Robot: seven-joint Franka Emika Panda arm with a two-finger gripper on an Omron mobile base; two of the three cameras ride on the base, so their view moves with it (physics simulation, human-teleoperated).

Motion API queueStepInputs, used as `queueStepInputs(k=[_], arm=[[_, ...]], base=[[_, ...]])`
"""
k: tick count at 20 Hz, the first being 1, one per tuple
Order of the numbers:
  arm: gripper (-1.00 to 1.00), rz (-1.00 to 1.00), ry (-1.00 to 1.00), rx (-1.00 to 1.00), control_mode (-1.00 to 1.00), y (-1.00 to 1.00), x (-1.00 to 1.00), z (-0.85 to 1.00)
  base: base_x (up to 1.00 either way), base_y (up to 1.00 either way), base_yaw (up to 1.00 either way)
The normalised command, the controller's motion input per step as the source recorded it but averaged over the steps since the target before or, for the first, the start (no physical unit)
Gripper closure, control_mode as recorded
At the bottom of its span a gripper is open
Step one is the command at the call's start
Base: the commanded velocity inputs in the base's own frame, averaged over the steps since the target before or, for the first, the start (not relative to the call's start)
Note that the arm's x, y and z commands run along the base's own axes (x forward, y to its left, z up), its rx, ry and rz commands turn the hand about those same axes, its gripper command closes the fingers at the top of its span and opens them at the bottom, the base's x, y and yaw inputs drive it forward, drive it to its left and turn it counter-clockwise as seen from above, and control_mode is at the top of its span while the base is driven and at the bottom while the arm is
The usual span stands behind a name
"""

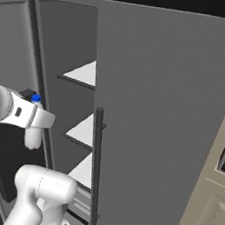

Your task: Take the bottled waters from the counter and place them in the freezer to freeze. Close the freezer door after placing the bottles.

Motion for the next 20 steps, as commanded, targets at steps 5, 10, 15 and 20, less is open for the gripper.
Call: queueStepInputs(k=[5,10,15,20], arm=[[1.0,0.0,0.0,0.0,1.0,0.0,0.0,0.0],[1.0,0.0,0.0,0.0,1.0,0.0,0.0,0.0],[1.0,0.0,0.0,-0.01,-1.0,0.21,0.0,0.0],[1.0,0.0,0.0,-0.04,-1.0,0.4,0.0,0.0]], base=[[0.06,0.24,0.0],[0.0,0.18,0.0],[0.0,0.0,0.0],[0.0,0.0,0.0]])
